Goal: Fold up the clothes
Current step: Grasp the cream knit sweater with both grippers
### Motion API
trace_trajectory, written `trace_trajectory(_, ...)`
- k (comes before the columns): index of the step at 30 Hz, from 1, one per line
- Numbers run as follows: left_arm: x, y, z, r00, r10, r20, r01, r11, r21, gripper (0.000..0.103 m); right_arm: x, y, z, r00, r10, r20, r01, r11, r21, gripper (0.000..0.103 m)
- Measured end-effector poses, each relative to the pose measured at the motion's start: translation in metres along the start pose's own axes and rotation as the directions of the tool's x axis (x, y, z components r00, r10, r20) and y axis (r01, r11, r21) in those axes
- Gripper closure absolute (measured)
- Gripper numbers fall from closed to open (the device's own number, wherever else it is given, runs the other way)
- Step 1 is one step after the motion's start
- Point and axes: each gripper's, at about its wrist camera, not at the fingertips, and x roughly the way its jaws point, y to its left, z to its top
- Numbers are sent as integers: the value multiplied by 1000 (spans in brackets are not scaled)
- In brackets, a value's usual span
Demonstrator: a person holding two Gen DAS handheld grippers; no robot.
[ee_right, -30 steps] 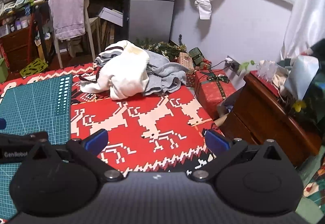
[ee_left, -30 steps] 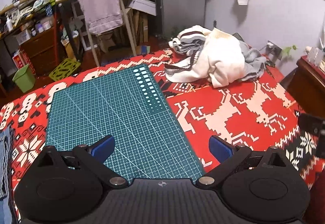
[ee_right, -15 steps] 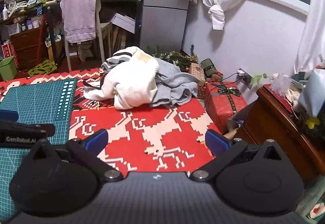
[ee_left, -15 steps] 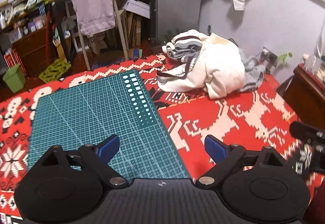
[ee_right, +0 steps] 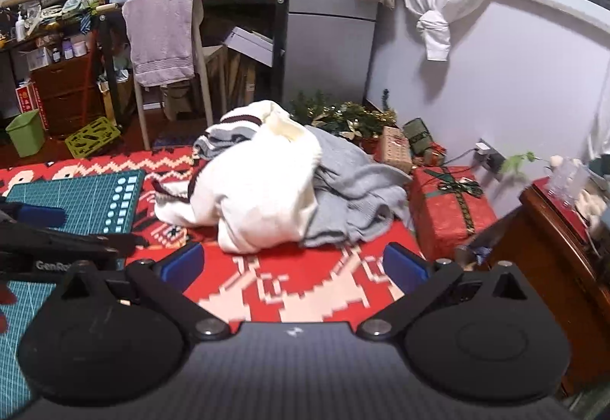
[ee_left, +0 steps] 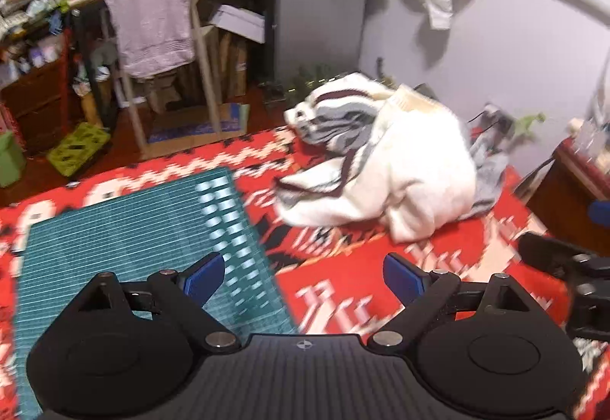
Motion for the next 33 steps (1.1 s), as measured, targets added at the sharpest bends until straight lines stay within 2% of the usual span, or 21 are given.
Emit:
trace_trajectory(2, 12, 2, 5, 999, -39, -9, 39, 999, -13, 18, 13, 2, 6, 1000, -2, -12, 2, 1000, -12, 10)
trace_trajectory(4, 23, 3, 9, 998, -54, -22, 54, 998, -15, 32, 24, 2, 11, 1000, 4, -17, -4, 1000, -12, 13)
trace_trajectory(7, 39, 7, 12, 996, -82, -33, 82, 996, -19, 39, 42, 2, 19, 1000, 13, -23, -13, 1000, -18, 17)
trace_trajectory(12, 60, 8, 14, 990, -138, -39, 138, 990, 0, 47, 75, 5, 28, 998, 38, -45, -39, 999, -27, 21)
trace_trajectory(15, 70, 6, 15, 985, -166, -40, 167, 986, 19, 54, 93, 9, 30, 995, 56, -77, -59, 998, -32, 24)
trace_trajectory(18, 81, 4, 16, 980, -194, -42, 196, 980, 38, 59, 107, 12, 30, 993, 73, -96, -77, 996, -35, 32)
trace_trajectory(20, 88, 2, 17, 977, -208, -45, 210, 976, 50, 59, 114, 15, 30, 991, 88, -103, -92, 995, -34, 34)
trace_trajectory(21, 91, 1, 17, 977, -208, -48, 211, 976, 56, 59, 117, 16, 30, 990, 98, -105, -102, 994, -34, 40)
trace_trajectory(22, 94, 1, 17, 977, -209, -51, 212, 975, 60, 63, 119, 17, 30, 989, 107, -106, -111, 993, -34, 42)
trace_trajectory(23, 96, 0, 17, 976, -212, -51, 215, 975, 61, 65, 119, 18, 30, 988, 116, -104, -120, 992, -33, 49)
trace_trajectory(24, 98, 0, 16, 975, -216, -50, 219, 974, 62, 75, 119, 19, 30, 987, 125, -100, -129, 991, -33, 61)
trace_trajectory(25, 99, -1, 16, 974, -220, -50, 223, 973, 61, 89, 118, 19, 31, 986, 132, -98, -135, 990, -31, 63)
trace_trajectory(26, 99, -1, 16, 973, -225, -50, 228, 972, 55, 97, 116, 20, 31, 986, 140, -95, -143, 989, -30, 69)
trace_trajectory(29, 91, 0, 16, 973, -231, -29, 232, 972, 29, 99, 108, 21, 33, 982, 165, -92, -168, 986, -21, 79)
trace_trajectory(33, 69, 9, 14, 973, -233, -6, 232, 972, -17, 99, 88, 23, 31, 972, 215, -91, -215, 977, 13, 83)
